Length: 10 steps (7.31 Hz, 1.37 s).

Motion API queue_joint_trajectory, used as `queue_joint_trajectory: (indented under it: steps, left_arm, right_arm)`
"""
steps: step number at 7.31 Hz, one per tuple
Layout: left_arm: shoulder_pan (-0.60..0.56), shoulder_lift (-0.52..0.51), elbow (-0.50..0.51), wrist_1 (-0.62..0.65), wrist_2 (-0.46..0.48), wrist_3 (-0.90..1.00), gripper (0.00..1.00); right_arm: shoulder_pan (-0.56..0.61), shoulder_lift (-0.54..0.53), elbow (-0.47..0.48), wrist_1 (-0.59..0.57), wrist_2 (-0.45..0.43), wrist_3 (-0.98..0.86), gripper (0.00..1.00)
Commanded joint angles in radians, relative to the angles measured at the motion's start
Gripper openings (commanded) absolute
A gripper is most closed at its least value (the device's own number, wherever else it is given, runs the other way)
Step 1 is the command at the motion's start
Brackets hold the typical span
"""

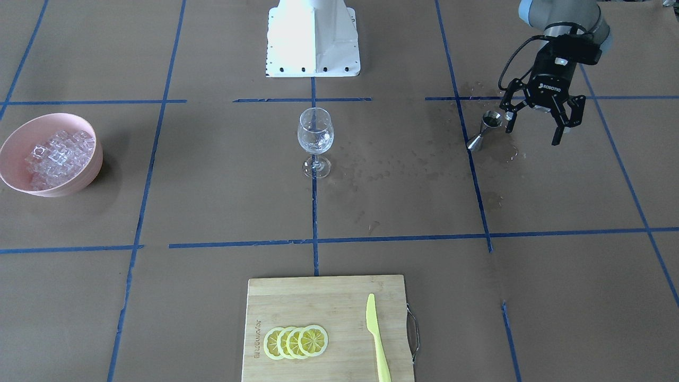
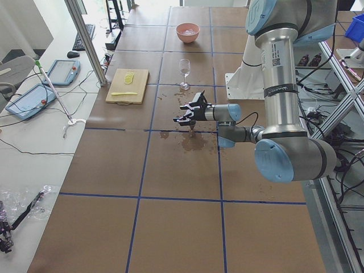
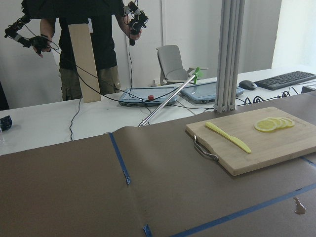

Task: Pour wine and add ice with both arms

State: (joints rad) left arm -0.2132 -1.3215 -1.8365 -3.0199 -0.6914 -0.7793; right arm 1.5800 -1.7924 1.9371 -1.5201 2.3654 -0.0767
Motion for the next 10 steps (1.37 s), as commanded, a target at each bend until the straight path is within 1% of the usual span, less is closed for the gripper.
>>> queue_joint_trajectory:
  steps: [1, 2, 4, 5, 9, 10]
  left_arm:
    - [0.13, -0.001, 0.043, -0.002, 0.145, -0.069, 1.0]
    - [0.165, -0.001, 0.066, -0.002, 0.192, -0.093, 1.0]
    - [0.21, -0.016, 0.095, -0.002, 0.245, -0.106, 1.0]
    - [0.213, -0.037, 0.136, -0.002, 0.245, -0.119, 1.0]
    - [0.224, -0.102, 0.236, -0.002, 0.245, -0.144, 0.99]
    - [0.224, -0.114, 0.243, -0.004, 0.245, -0.164, 0.91]
  right_arm:
    - [0.0, -0.001, 0.0, 0.0, 0.0, 0.0, 1.0]
    - [0.0, -0.001, 0.0, 0.0, 0.0, 0.0, 1.0]
    - [0.0, -0.002, 0.0, 0.0, 0.0, 0.0, 1.0]
    - [0.0, -0.002, 0.002, 0.0, 0.0, 0.0, 1.0]
    - [0.0, -0.004, 0.008, 0.0, -0.002, 0.0, 1.0]
    - [0.0, -0.004, 0.008, 0.0, -0.002, 0.0, 1.0]
